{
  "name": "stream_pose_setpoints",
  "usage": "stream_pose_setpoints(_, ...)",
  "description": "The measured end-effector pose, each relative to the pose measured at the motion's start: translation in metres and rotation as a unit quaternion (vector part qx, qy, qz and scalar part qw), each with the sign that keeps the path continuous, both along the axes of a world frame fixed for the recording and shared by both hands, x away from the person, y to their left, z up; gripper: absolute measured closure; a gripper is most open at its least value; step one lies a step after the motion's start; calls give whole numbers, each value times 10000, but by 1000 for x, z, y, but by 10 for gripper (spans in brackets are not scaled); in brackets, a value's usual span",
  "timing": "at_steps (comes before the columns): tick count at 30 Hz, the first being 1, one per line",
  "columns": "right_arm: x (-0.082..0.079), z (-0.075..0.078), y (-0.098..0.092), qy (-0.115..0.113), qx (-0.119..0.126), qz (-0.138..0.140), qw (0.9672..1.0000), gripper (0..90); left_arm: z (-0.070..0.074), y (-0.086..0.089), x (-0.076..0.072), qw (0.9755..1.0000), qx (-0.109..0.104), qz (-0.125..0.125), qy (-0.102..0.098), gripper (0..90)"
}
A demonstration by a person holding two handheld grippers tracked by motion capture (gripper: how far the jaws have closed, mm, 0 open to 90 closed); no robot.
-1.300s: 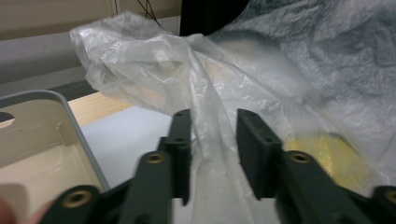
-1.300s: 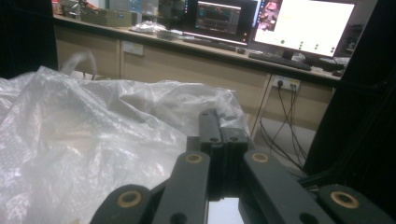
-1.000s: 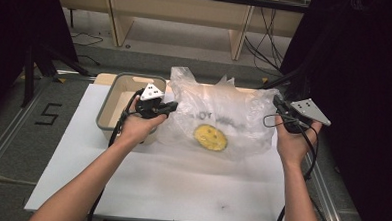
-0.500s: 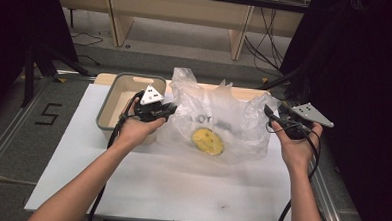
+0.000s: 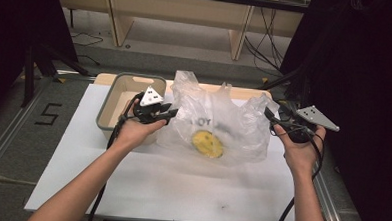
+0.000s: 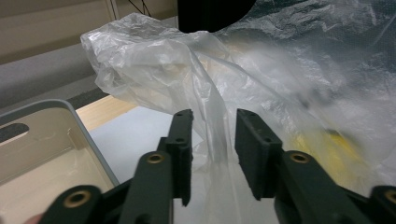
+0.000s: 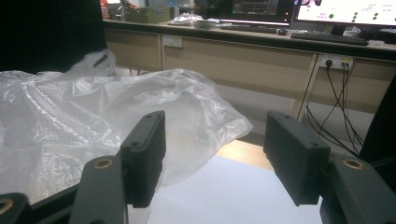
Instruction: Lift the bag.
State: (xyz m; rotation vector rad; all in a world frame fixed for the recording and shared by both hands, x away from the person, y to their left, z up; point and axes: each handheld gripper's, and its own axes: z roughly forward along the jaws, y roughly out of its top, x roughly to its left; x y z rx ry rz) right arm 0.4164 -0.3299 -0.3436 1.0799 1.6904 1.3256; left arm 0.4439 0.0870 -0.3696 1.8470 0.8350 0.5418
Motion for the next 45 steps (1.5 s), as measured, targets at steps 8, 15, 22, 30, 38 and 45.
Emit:
stream_pose_setpoints(8, -2, 0, -3, 138, 83, 104, 9998, 397, 3, 0, -5, 9999, 75, 51, -103, 456)
stream_pose_setpoints(15, -3, -1, -4, 475, 133, 375, 9981, 396, 2, -2, -5, 9999, 83, 43, -71, 454)
stream_pose_setpoints(22, -1, -2, -9, 948, 346, 381, 9942, 398, 2, -3, -6, 9999, 120, 24, -97, 449)
stream_pose_setpoints(30, 9, 0, -6, 1552, -504, -355, 9860, 408, 5, -7, -4, 9999, 88, 51, -107, 440)
stream_pose_setpoints(38, 9, 4, -7, 1336, -158, -30, 9909, 412, 7, -10, -4, 9999, 111, 56, -110, 448)
stream_pose_setpoints(45, 1, 8, -15, 1339, -16, 151, 9909, 413, 7, -9, -4, 9998, 89, 95, -123, 453)
